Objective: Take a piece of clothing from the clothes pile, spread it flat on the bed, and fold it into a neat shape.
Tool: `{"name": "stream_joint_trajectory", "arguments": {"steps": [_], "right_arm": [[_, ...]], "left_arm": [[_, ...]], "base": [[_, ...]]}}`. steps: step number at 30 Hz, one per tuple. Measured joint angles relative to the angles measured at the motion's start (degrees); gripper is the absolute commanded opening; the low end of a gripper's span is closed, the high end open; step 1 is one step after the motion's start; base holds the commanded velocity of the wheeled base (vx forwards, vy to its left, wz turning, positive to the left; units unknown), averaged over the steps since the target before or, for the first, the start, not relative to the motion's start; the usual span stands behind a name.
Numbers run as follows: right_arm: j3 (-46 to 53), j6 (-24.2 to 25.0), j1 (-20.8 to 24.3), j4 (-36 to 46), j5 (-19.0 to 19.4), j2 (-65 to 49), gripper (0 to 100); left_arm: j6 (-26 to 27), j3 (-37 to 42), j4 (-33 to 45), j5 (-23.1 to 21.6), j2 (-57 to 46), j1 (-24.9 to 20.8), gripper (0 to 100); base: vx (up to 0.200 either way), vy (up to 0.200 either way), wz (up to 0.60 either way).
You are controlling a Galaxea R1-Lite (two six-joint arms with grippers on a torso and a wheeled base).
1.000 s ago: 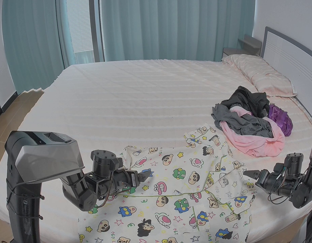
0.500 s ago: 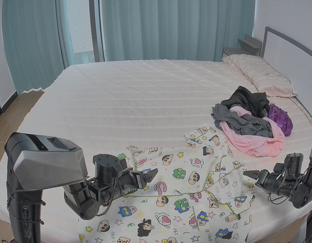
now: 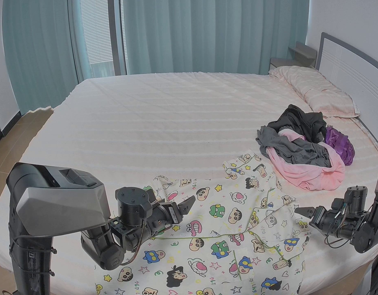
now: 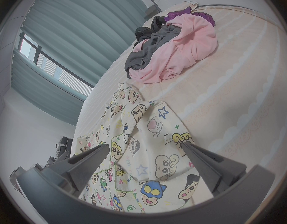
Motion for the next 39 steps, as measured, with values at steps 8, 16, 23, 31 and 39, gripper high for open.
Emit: {"name": "stream_joint_trajectory", "arguments": {"steps": [8,16,23,31,39], "right_arm": [[0.02,0.06,0.48,0.0,-0.02,0.0,100],[0.71,0.09,1.63,-0.11,-0.07,-0.02,100],[0.82,0.09,1.72,-0.09,-0.07,0.0,100],[0.82,0.09,1.74,-0.11,-0.07,0.0,100],[0.82,0.09,1.74,-0.11,-0.07,0.0,100]], "left_arm": [[2.74,-0.13,0.06,3.06,1.77,-1.05,100],[2.68,0.91,0.02,3.15,3.41,-2.65,100],[2.66,2.62,-0.29,3.18,3.45,-4.5,100],[3.07,3.8,-7.74,4.4,3.43,-5.27,100],[3.73,2.43,-7.96,9.19,3.5,-4.99,100]], "base": [[0.0,0.0,0.0],[0.0,0.0,0.0],[0.0,0.0,0.0],[0.0,0.0,0.0],[0.0,0.0,0.0]]}}
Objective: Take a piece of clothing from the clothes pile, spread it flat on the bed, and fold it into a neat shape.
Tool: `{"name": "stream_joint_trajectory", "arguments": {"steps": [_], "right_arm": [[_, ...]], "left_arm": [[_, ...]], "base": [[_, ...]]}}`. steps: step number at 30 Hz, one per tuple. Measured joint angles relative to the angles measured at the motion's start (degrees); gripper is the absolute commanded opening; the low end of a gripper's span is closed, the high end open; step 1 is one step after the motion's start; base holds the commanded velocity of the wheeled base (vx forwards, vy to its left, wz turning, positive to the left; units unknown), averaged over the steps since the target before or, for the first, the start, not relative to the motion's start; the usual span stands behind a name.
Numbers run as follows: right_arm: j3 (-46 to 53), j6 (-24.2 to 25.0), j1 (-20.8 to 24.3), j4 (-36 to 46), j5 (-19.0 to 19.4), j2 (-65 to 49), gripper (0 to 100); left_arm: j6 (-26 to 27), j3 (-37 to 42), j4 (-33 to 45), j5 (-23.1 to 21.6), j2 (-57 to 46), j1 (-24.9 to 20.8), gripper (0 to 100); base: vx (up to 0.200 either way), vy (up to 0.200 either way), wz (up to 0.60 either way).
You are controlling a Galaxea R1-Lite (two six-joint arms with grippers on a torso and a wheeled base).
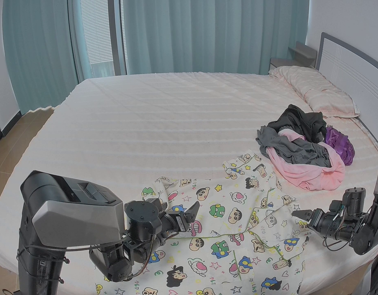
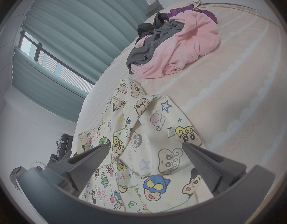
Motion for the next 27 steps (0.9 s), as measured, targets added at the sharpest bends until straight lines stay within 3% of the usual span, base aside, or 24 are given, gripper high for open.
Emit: {"name": "stream_joint_trajectory", "arguments": {"steps": [4,11,17,21,27], "right_arm": [[0.01,0.0,0.0,0.0,0.0,-0.02,100],[0.06,0.0,0.01,0.0,-0.01,-0.02,100],[0.09,0.0,0.09,0.0,-0.01,-0.02,100],[0.15,0.0,0.09,0.0,0.0,-0.02,100],[0.15,-0.02,0.09,0.0,-0.01,-0.05,100]], "left_arm": [[-0.45,-1.55,0.0,2.8,0.0,0.27,100],[-0.2,0.05,0.2,2.3,-1.43,0.05,100],[3.61,1.55,8.86,1.95,-1.87,-0.45,100],[5.52,1.88,10.35,2.28,-1.9,-0.55,100],[9.26,2.54,10.26,7.51,-2.26,-0.13,100]], "base": [[0.0,0.0,0.0],[0.0,0.0,0.0],[0.0,0.0,0.0],[0.0,0.0,0.0],[0.0,0.0,0.0]]}}
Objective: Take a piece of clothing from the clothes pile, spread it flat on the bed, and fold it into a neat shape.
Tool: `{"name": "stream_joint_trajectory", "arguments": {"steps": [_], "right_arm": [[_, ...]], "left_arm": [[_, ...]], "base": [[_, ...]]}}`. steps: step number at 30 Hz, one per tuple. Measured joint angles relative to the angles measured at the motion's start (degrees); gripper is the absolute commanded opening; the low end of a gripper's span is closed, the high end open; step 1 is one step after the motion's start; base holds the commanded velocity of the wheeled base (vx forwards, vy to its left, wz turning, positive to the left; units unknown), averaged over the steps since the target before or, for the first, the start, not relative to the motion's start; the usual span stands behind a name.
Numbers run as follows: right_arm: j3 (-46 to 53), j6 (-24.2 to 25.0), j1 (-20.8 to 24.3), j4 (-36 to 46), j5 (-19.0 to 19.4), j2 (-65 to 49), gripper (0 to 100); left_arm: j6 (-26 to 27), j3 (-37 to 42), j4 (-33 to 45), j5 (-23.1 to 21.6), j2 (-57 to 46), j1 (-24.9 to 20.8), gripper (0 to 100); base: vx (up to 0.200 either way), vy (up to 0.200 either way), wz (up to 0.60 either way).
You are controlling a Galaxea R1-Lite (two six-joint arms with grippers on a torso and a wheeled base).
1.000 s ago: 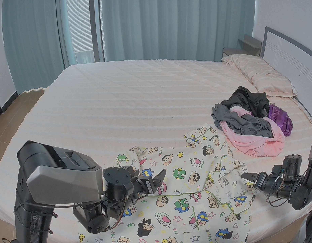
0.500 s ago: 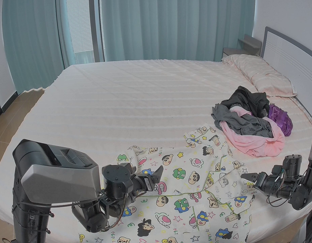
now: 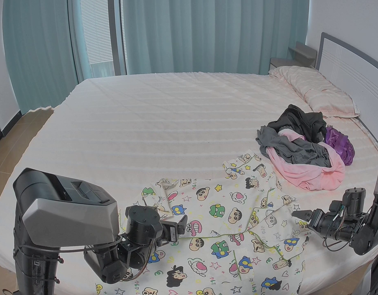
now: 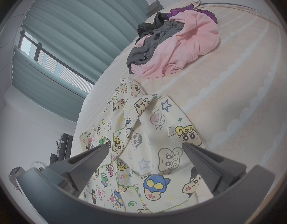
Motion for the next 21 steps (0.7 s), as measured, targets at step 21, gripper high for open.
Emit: {"name": "stream_joint_trajectory", "arguments": {"steps": [21], "right_arm": [[0.0,0.02,0.06,0.0,0.0,-0.04,100]], "left_arm": [[-9.26,-4.52,15.35,-15.25,-12.82,18.82,100]], "base": [[0.0,0.0,0.0]]}}
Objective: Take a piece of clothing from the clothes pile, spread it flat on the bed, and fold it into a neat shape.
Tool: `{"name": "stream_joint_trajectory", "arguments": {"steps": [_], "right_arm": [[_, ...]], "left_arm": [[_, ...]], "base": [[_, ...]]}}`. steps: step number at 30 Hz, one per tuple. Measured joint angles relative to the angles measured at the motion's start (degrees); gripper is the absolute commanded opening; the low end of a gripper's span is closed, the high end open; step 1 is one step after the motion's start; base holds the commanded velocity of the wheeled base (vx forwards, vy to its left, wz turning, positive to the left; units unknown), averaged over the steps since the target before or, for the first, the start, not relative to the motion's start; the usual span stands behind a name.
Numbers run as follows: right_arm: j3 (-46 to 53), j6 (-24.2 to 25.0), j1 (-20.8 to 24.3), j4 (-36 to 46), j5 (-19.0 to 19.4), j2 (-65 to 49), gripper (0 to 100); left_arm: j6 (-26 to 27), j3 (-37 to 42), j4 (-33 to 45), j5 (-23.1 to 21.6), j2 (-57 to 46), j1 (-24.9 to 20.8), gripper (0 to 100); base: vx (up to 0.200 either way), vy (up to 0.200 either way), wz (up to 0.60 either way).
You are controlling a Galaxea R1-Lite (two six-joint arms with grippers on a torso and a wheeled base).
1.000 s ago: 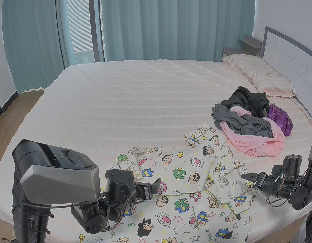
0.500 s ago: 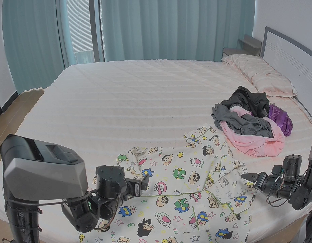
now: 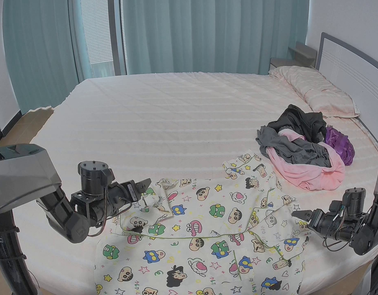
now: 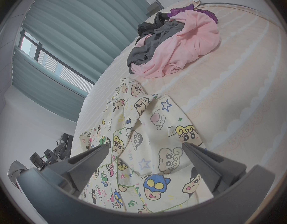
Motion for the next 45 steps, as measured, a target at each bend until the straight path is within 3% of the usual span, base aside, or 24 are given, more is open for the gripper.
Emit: {"name": "stream_joint_trajectory", "arguments": {"steps": [6,11,38,39,45], "right_arm": [[0.0,0.0,0.02,0.0,0.0,0.01,100],[0.0,0.0,0.05,0.0,0.01,0.04,100],[0.02,0.0,0.11,0.0,0.04,0.17,100],[0.02,0.0,0.11,0.0,0.04,0.17,100],[0.07,0.0,0.11,0.0,0.01,0.17,100]], "left_arm": [[-15.53,-7.36,14.13,-11.18,-0.02,3.96,100],[-21.47,-12.85,20.37,-17.66,0.87,6.1,100],[-22.97,-18.14,21.47,-16.66,9.98,2.73,100],[-22.97,-18.52,21.85,-16.32,10.23,2.71,0],[-22.97,-19.65,23.99,-15.9,10.84,2.62,0]], "base": [[0.0,0.0,0.0],[0.0,0.0,0.0],[0.0,0.0,0.0],[0.0,0.0,0.0],[0.0,0.0,0.0]]}}
